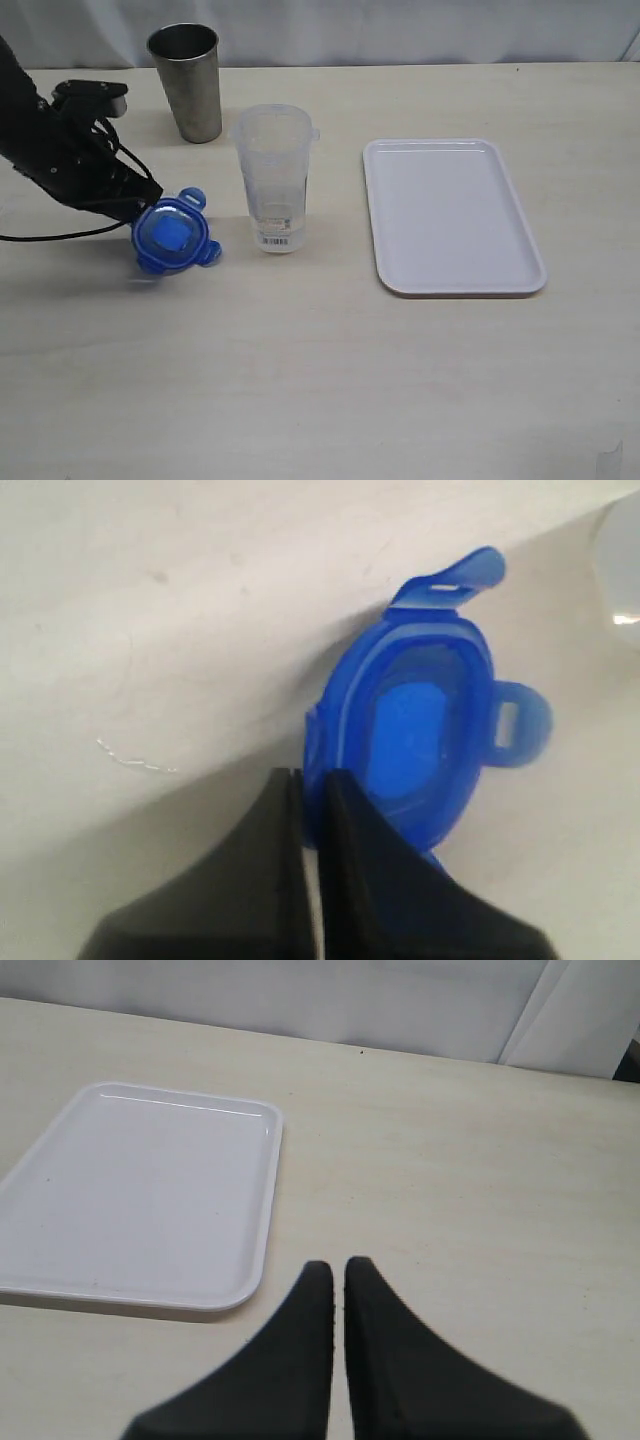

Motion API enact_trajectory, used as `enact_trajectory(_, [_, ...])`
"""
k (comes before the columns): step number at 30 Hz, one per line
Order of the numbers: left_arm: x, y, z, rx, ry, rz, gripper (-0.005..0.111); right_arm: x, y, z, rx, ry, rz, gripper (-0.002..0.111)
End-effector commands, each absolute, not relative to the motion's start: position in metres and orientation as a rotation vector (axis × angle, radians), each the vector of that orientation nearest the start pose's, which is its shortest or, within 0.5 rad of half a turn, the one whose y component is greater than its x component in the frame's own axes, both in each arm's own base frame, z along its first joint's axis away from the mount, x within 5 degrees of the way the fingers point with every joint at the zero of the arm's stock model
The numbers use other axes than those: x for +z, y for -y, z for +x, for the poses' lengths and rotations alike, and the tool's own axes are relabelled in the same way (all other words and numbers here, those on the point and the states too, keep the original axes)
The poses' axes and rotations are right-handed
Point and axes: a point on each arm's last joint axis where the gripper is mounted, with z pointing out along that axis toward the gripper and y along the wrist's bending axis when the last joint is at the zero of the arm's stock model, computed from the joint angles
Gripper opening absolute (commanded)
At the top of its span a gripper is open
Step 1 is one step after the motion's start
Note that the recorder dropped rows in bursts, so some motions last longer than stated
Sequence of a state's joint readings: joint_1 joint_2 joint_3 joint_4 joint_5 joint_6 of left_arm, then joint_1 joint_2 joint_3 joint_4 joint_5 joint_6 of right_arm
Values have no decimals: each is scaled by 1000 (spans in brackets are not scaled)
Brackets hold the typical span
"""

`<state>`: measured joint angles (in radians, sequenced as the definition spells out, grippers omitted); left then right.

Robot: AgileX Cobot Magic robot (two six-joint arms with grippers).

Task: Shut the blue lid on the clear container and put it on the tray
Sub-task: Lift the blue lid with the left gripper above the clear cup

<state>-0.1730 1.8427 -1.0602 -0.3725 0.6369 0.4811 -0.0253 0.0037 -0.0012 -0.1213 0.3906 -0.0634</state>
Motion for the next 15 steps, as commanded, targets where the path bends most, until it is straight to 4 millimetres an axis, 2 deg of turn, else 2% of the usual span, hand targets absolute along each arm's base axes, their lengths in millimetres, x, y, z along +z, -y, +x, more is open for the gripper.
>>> enact_trajectory(1, [183, 80, 327, -288, -2681, 786, 0, 178, 6, 52, -184, -1873, -102, 4])
enact_trajectory(4, [195, 81, 323, -324, -2665, 764, 0, 178, 6, 52, -184, -1873, -102, 4])
enact_trajectory(8, [205, 82, 329, -312, -2610, 743, 0, 178, 6, 52, -184, -1873, -102, 4])
enact_trajectory(13, [219, 84, 330, -297, -2542, 896, 0, 178, 6, 52, -184, -1873, -102, 4])
enact_trajectory(15, [228, 84, 332, -273, -2494, 902, 0, 178, 6, 52, -184, -1873, -102, 4])
